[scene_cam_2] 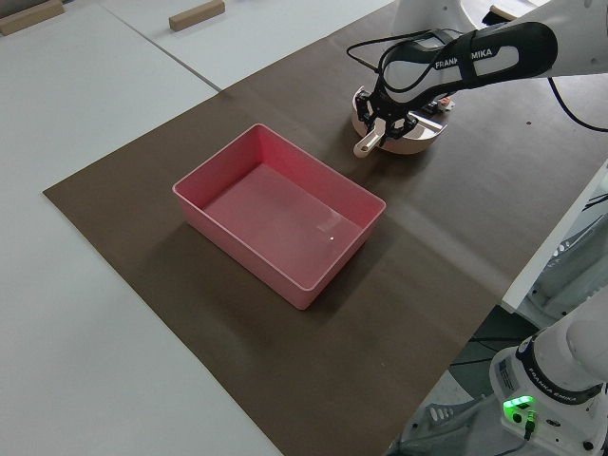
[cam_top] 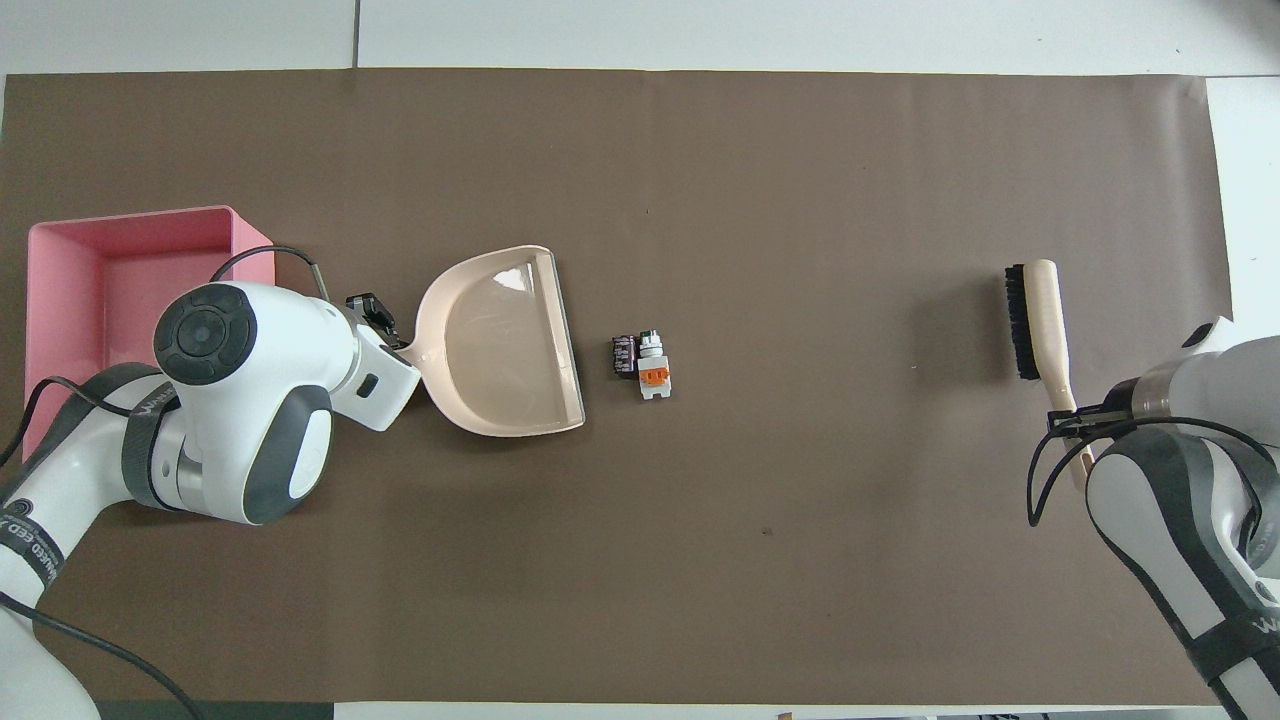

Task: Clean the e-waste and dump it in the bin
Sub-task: 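Lift the brush with the right gripper toward the dustpan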

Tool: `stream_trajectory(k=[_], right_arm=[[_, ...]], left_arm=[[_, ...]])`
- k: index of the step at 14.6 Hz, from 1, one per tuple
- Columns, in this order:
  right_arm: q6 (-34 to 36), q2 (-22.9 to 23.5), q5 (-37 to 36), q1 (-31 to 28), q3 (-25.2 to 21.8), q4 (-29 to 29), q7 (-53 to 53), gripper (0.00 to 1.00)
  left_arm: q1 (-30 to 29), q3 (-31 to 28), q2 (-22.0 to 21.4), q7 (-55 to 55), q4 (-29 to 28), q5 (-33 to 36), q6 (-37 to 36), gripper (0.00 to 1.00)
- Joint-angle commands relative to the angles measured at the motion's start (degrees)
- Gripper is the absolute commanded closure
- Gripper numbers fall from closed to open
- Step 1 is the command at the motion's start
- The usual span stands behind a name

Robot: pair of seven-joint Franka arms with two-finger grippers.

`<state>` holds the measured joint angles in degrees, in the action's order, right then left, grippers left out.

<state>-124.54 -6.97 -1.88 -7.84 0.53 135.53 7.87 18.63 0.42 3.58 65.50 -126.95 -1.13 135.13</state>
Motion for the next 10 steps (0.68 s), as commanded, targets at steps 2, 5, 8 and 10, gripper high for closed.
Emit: stream_trajectory(k=[2, 5, 8, 10], right_arm=[[5.45, -0.59, 0.30, 9.48, 0.52, -4.66, -13.10, 1.00], [4.66, -0.68, 0.30, 19.75, 0.52, -4.49, -24.88, 1.00], [2.55, 0.20, 0.21, 31.36, 0.52, -3.18, -37.19, 1.00], [2.46, 0.99, 0.12, 35.59, 0.61, -2.91, -40.82, 1.00]], left_arm=[[2.90, -0.69, 1.16, -1.08, 3.11, 12.69, -4.00, 1.00], [2.99, -0.34, 1.25, -1.08, 3.99, 13.43, -6.01, 1.00], [4.75, -0.16, 1.69, -1.61, 4.17, 13.26, -7.42, 1.00], [4.84, -0.16, 2.83, -3.36, 5.39, 12.21, -8.03, 1.00]])
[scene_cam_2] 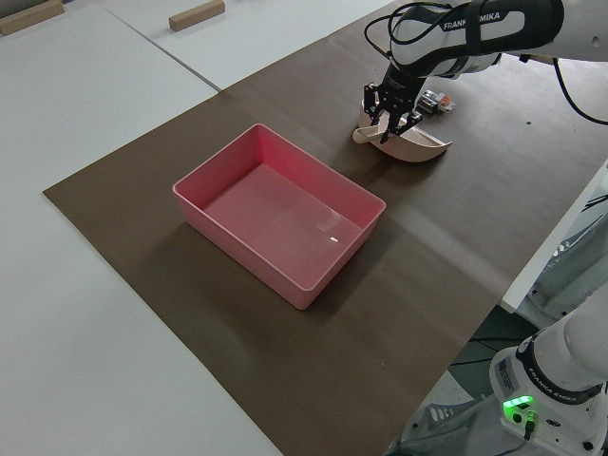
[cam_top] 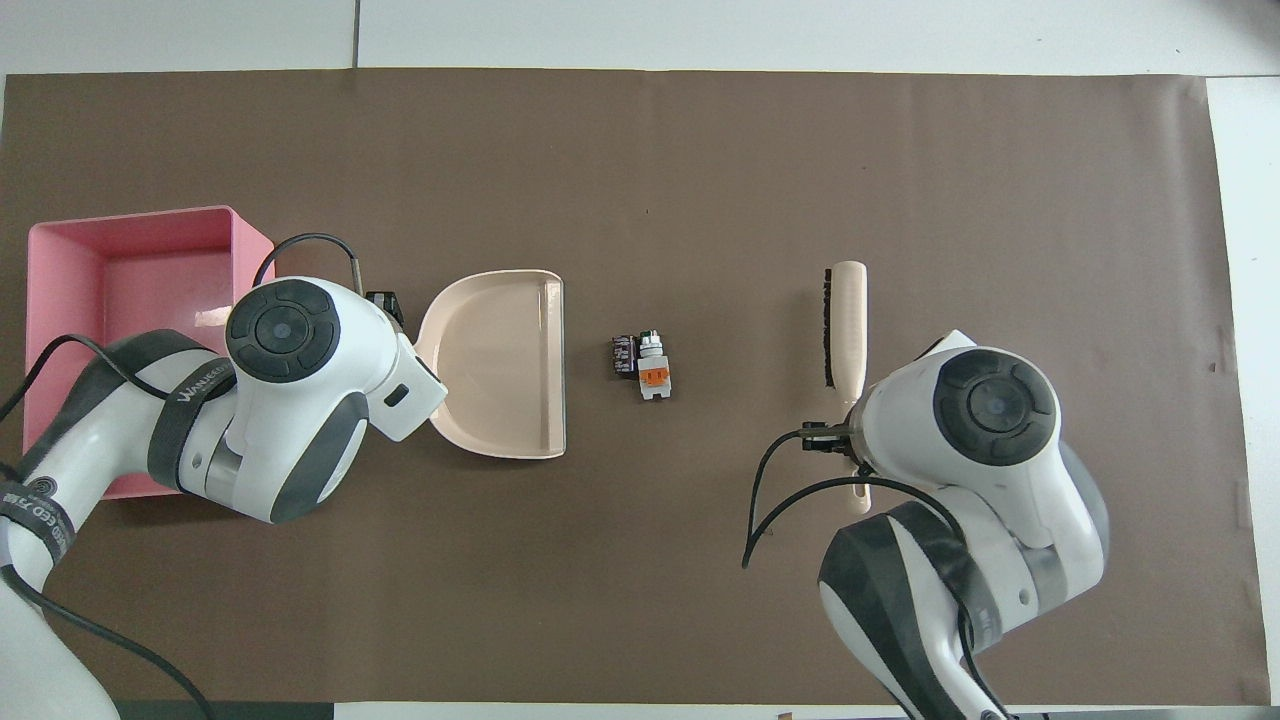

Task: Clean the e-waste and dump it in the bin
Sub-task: 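Sweep the electronic parts into the dustpan with the right gripper's brush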

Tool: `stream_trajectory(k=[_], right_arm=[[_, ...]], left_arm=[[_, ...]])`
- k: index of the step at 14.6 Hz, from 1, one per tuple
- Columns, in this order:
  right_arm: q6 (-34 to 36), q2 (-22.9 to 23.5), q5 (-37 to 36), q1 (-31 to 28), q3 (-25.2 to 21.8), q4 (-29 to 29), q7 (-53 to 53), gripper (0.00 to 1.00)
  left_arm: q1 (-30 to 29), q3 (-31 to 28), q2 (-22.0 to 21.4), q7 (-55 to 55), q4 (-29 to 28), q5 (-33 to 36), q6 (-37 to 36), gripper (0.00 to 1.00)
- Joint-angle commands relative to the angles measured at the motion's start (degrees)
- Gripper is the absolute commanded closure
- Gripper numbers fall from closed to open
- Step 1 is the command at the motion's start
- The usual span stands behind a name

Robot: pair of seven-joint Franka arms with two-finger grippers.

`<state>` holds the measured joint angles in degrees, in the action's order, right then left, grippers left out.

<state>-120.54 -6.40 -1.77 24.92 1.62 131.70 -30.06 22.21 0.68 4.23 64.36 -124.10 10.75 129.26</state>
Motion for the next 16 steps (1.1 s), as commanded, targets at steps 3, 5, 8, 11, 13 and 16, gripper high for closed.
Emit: stream_trajectory(k=[3, 5, 8, 11, 13, 16], right_arm=[[-4.61, 2.01, 0.01, 8.29, -0.56, 0.93, -7.64, 1.00], [-6.19, 4.19, 0.01, 9.87, -0.47, 0.93, -8.08, 1.00], [-7.43, 7.98, -0.78, 11.99, -0.48, -1.26, -8.00, 1.00], [-8.21, 13.41, -0.78, 15.32, -0.56, -5.56, -9.13, 1.00], [-7.78, 17.90, -0.78, 17.61, -0.47, -9.95, -10.72, 1.00], [-7.69, 21.26, 0.00, 19.72, -0.47, -14.53, -10.81, 1.00]], left_arm=[[1.52, -0.42, 4.11, -3.27, 3.86, -0.55, -2.88, 1.00], [2.92, -0.42, 5.52, -5.98, 4.65, -0.55, -2.79, 1.00], [2.93, -0.42, 5.61, -6.53, 4.57, -0.55, -2.53, 1.00], [3.01, -0.42, 5.61, -6.53, 4.48, -0.47, -2.96, 1.00], [3.54, -0.51, 5.52, -6.70, 4.48, -0.47, -3.40, 1.00], [3.63, -0.51, 5.52, -6.53, 4.30, -0.29, -3.41, 1.00]])
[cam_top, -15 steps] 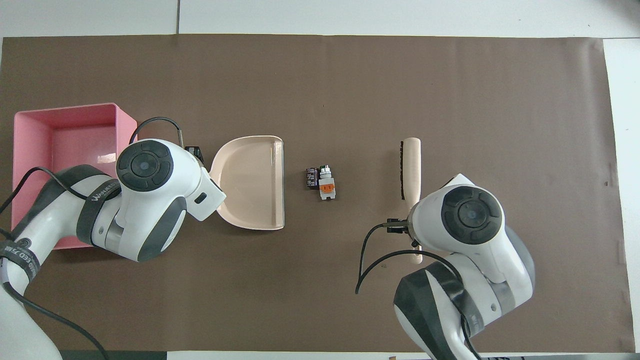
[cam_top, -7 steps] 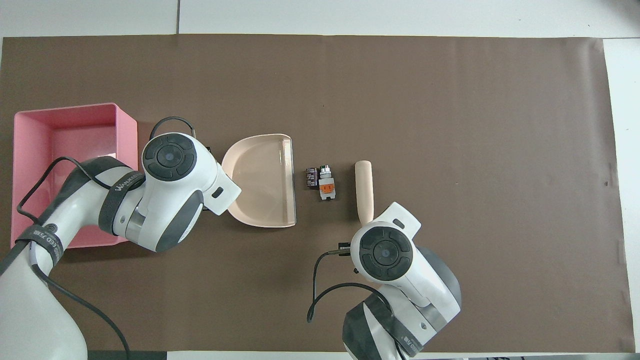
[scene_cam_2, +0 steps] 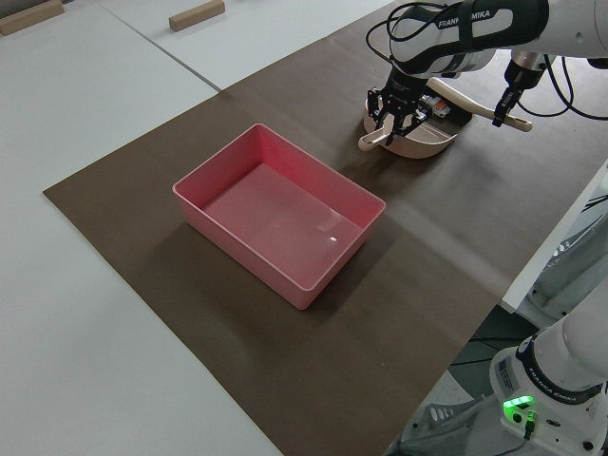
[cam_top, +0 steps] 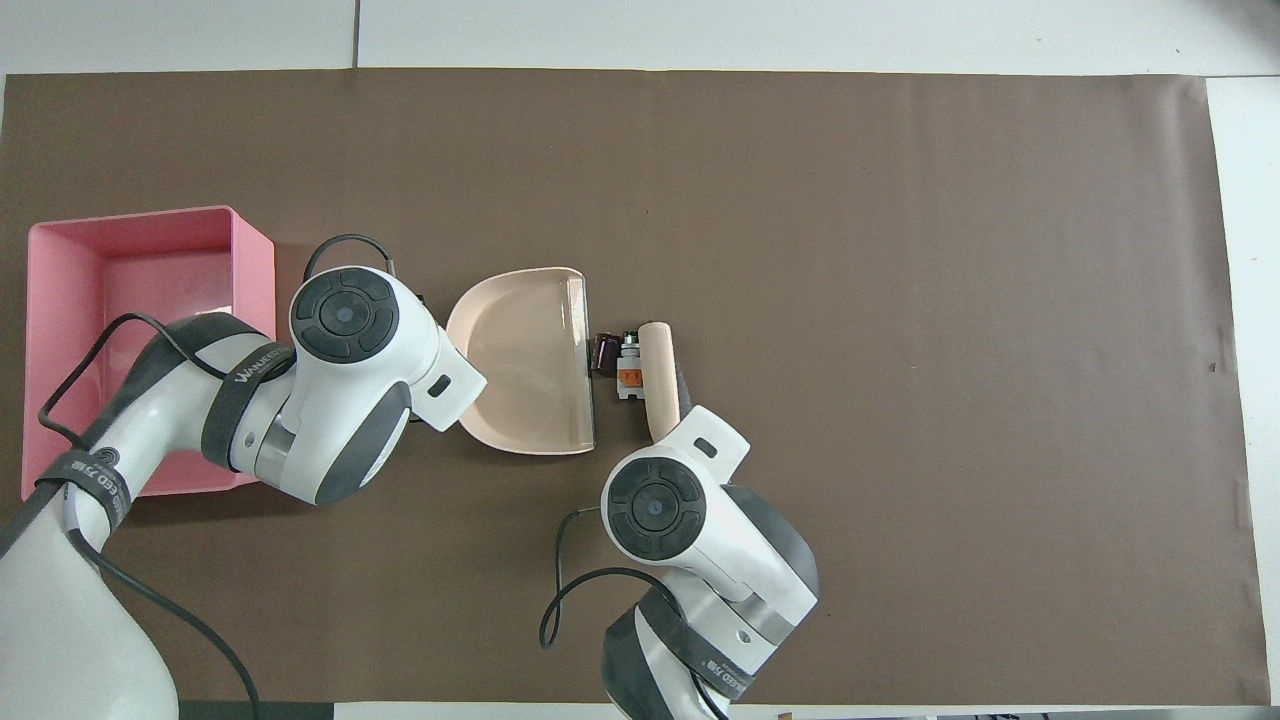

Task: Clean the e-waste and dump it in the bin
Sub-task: 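Sweep the electronic parts into the dustpan with the right gripper's brush, then lift the dustpan with the left gripper while the right gripper returns the brush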

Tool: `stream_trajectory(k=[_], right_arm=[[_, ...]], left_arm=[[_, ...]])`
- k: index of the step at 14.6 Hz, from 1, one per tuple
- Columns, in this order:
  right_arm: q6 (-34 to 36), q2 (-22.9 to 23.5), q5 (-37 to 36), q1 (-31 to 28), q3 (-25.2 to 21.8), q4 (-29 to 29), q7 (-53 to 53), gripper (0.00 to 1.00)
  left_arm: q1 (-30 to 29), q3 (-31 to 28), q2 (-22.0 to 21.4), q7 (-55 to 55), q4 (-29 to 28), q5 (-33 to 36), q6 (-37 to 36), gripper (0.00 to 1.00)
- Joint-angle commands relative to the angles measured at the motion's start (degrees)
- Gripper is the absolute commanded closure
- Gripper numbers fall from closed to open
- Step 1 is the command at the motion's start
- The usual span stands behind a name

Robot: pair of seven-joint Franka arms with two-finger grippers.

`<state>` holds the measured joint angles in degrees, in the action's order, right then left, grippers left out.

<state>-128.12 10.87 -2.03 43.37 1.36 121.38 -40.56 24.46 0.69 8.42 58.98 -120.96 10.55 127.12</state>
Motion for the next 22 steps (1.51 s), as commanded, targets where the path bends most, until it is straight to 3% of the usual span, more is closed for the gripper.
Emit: stream_trajectory(k=[1, 5, 13, 18, 20, 22], right_arm=[[-0.38, 4.16, 0.62, 2.15, -0.04, -5.44, -0.05, 1.00], [-6.88, 5.74, 8.70, 2.51, 3.12, -7.91, 0.39, 1.00], [-3.91, 4.87, 8.62, 2.24, 3.12, -8.97, 1.45, 1.00], [11.01, -6.54, 8.09, -1.96, 2.86, -8.88, 1.62, 1.00], [18.48, -11.90, 7.83, -6.61, 2.69, -7.22, 2.58, 1.00], [22.11, -16.65, 7.39, -15.03, 2.68, -4.58, 9.24, 1.00]], left_arm=[[1.30, -0.52, 1.34, -0.80, 1.07, -0.10, -1.08, 1.00], [1.30, -0.43, 1.25, 1.04, 0.46, -0.10, 0.14, 1.00], [-1.86, -0.34, -0.15, 7.02, -0.95, -0.36, 1.82, 1.00], [-5.46, -0.08, -1.65, 13.08, -0.86, -5.80, 1.82, 1.00], [-5.91, -0.16, -3.14, 14.75, -0.95, -8.26, 1.64, 1.00], [-6.96, -0.16, -4.98, 15.81, -0.86, -10.02, 1.47, 1.00]])
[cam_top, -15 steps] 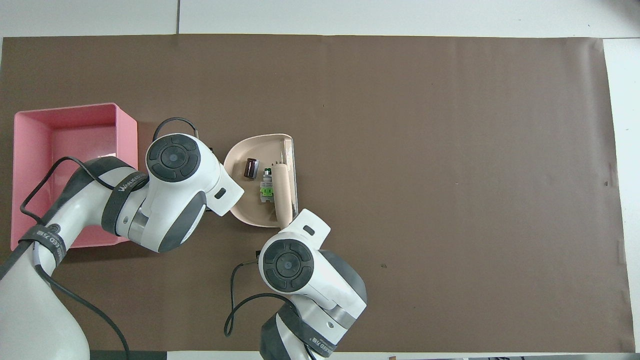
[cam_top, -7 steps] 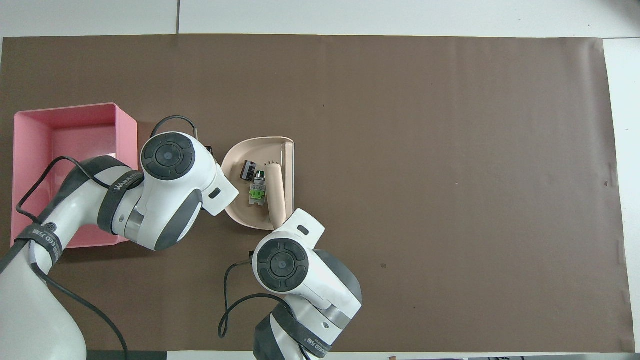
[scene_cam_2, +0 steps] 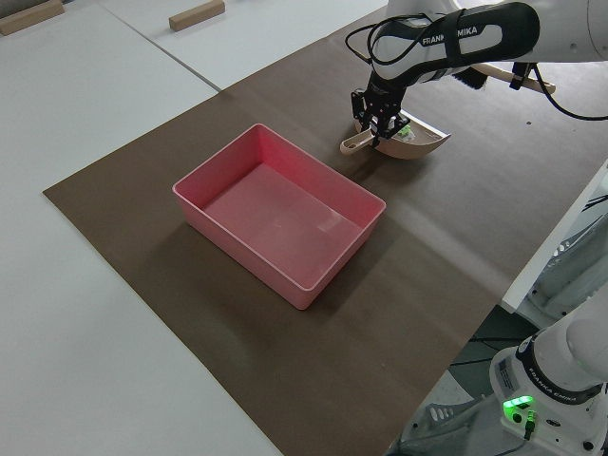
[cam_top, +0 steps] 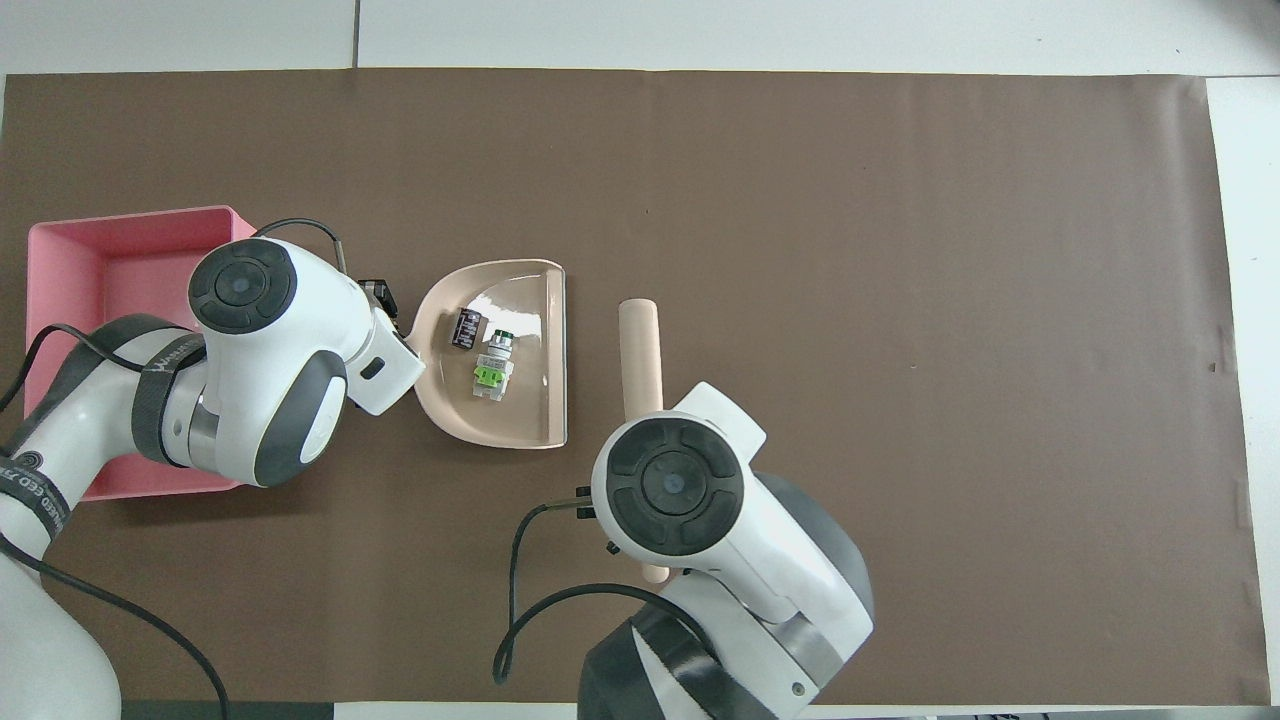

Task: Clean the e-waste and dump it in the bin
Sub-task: 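Lift the dustpan with the left gripper while the right gripper returns the brush, then tip the dustpan over the pink bin with the left gripper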

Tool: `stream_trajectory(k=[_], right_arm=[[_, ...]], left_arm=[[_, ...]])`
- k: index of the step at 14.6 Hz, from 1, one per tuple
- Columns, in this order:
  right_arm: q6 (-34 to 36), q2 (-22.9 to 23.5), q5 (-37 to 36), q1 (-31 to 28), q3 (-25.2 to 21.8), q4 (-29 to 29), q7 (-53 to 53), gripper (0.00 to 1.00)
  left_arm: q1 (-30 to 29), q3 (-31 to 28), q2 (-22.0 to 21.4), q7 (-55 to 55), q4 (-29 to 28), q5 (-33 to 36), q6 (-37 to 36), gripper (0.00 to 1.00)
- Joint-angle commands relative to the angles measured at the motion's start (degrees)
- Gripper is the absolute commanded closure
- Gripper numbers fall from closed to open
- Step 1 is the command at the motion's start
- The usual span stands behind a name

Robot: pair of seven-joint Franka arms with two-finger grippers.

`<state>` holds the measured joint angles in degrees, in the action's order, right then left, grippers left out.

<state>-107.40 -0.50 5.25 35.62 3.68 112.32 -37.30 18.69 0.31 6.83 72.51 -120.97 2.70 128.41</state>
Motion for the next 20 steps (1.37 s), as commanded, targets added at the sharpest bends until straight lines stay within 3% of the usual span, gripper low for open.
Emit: stream_trajectory(k=[1, 4, 8, 14, 18, 20], right_arm=[[2.88, -6.87, 0.11, -11.58, 0.36, 4.84, 8.45, 1.00], [7.37, -8.90, 0.02, -25.46, 0.36, 4.93, 22.92, 1.00], [6.42, -7.33, -4.61, -40.43, 0.36, 8.08, 41.06, 1.00], [0.89, -2.06, -11.31, -46.15, 0.36, 10.55, 47.93, 1.00], [-6.31, -2.49, -11.14, -49.41, 0.36, 15.90, 47.15, 1.00], [-7.38, -3.45, -11.14, -50.72, 0.45, 18.36, 47.06, 1.00]], left_arm=[[-1.47, 0.22, -4.71, 2.63, -0.85, -2.61, -0.18, 1.00], [-5.07, -0.04, -7.78, 7.63, 0.12, -4.72, -4.47, 1.00], [-12.53, -0.75, -9.99, 14.93, 3.54, -6.92, -9.58, 1.00], [-24.83, -1.36, -5.88, 20.03, 17.40, -6.31, -20.20, 1.00], [-32.65, -1.36, -3.32, 24.43, 21.56, -2.45, -19.18, 1.00], [-34.50, -1.80, -1.65, 24.60, 22.87, 3.68, -17.77, 1.00]])
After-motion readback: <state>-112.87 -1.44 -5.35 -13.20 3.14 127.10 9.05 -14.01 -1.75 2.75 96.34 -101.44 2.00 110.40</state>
